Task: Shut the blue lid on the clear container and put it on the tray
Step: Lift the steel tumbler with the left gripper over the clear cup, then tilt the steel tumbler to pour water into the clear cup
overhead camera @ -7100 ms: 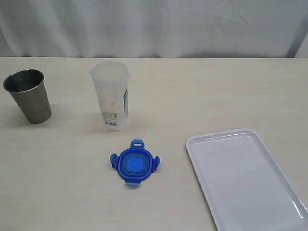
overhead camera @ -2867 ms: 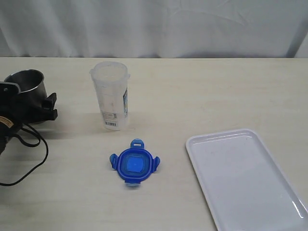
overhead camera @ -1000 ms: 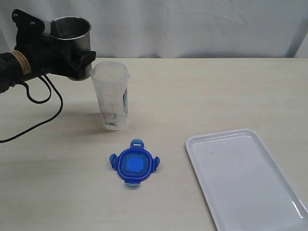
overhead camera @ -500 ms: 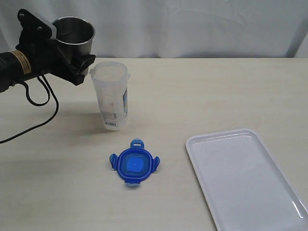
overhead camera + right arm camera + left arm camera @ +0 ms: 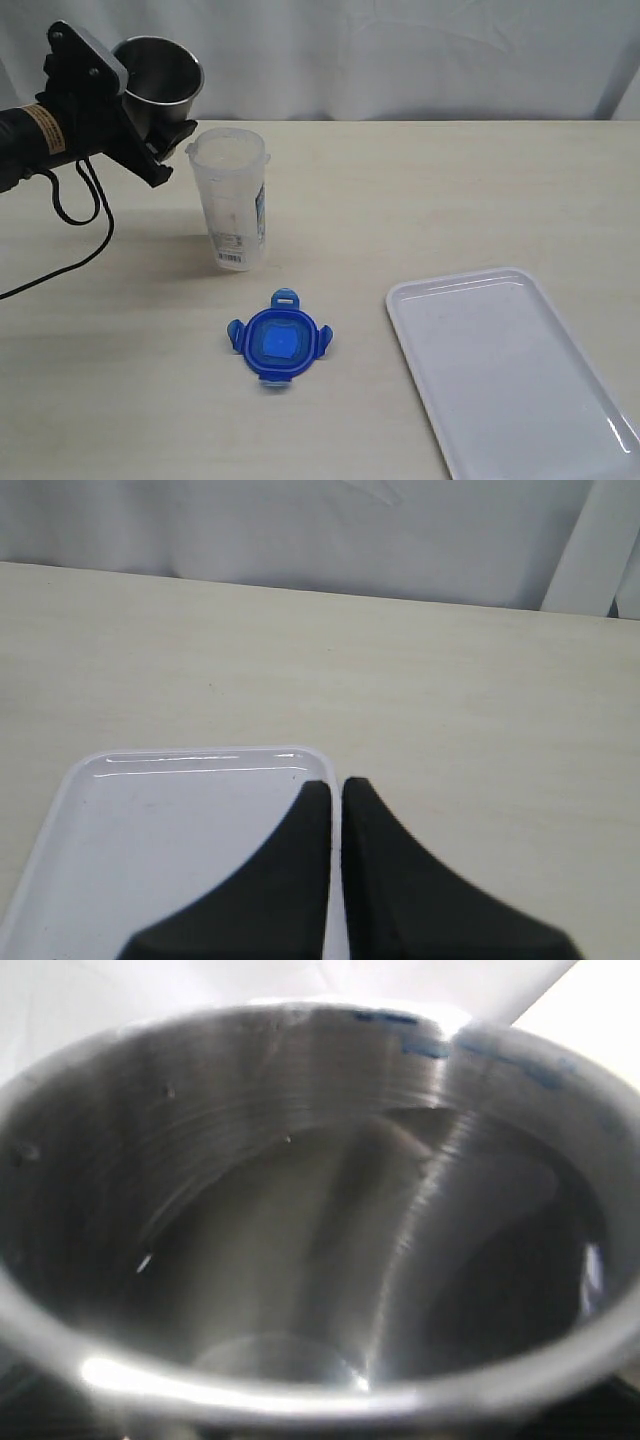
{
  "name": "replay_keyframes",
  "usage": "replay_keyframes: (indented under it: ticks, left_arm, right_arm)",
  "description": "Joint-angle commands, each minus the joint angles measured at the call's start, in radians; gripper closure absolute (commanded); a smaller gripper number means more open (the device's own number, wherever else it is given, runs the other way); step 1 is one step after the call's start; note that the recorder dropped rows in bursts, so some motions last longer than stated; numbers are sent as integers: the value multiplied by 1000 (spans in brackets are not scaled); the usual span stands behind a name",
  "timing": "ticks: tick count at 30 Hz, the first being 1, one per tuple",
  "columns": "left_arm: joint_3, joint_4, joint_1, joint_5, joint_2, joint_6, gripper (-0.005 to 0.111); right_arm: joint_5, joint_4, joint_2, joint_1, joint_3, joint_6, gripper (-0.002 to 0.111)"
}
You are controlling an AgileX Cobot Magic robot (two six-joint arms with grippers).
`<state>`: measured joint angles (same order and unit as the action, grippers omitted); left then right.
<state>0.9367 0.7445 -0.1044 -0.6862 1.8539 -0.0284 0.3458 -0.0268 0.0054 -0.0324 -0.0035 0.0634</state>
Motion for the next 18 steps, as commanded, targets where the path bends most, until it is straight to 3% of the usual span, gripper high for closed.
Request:
replay_keyframes:
  ticks: [1, 18]
  left_arm:
    - [15, -23, -1, -53, -21, 36, 107]
    - [15, -23, -1, -55, -21, 142, 107]
  right_arm:
    - [-3, -4, -5, 6, 4, 1, 104]
    - [-3, -4, -5, 6, 4, 1, 104]
